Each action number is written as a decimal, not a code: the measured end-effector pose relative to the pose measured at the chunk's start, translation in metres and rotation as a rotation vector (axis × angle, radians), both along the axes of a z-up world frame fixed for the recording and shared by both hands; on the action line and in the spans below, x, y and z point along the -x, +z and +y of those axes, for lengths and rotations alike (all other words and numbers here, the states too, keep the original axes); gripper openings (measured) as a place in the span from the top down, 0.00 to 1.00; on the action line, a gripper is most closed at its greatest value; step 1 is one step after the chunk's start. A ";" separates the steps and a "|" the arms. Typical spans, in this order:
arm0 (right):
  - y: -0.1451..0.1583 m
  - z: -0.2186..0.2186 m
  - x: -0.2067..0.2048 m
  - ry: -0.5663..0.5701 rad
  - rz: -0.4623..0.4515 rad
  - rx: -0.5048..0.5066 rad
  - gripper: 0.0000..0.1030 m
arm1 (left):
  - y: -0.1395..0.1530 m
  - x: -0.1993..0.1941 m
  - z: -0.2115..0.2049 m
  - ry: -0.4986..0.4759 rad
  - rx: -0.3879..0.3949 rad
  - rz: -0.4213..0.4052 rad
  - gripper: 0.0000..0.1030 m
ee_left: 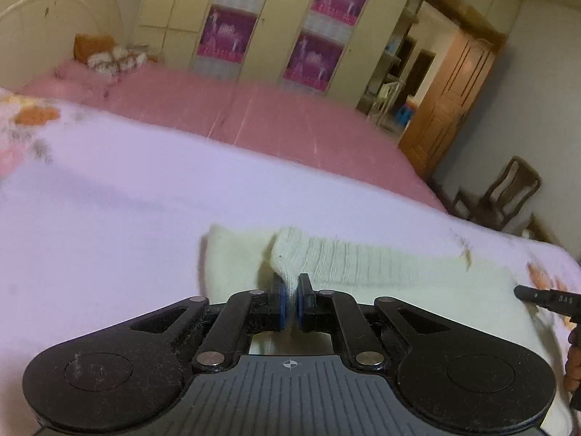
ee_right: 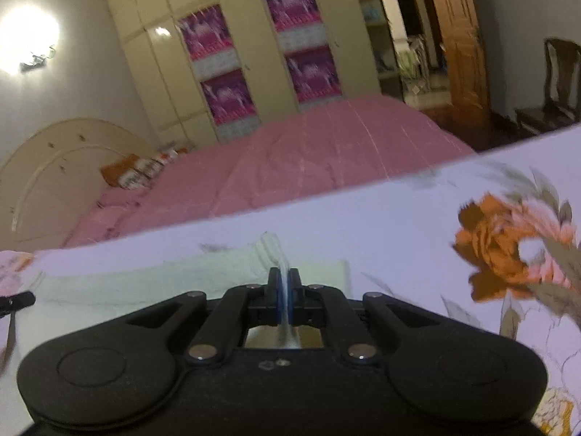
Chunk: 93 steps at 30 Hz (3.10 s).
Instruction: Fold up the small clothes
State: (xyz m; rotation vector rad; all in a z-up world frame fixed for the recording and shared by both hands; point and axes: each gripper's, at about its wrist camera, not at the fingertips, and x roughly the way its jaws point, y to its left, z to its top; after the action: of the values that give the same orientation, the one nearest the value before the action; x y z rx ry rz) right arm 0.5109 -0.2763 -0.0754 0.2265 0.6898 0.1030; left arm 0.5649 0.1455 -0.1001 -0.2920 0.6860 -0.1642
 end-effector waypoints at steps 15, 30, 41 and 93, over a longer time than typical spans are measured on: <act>0.019 0.002 0.032 0.059 -0.081 -0.031 0.80 | -0.016 0.023 0.042 0.011 0.083 0.044 0.52; 0.013 0.121 0.070 0.352 -0.052 0.086 0.79 | 0.013 0.089 -0.112 -0.170 -0.151 -0.106 0.38; 0.006 0.045 0.072 0.127 -0.006 0.205 0.84 | 0.005 0.090 -0.058 -0.008 -0.197 -0.098 0.38; 0.014 0.126 0.160 0.299 -0.021 0.272 0.61 | -0.003 0.228 -0.148 -0.074 -0.306 -0.078 0.28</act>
State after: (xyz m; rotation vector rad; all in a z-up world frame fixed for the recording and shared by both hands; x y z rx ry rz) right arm 0.3505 -0.1503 -0.0611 -0.1396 0.7049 0.2942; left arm 0.3369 -0.0029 -0.1036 0.0327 0.6343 -0.1386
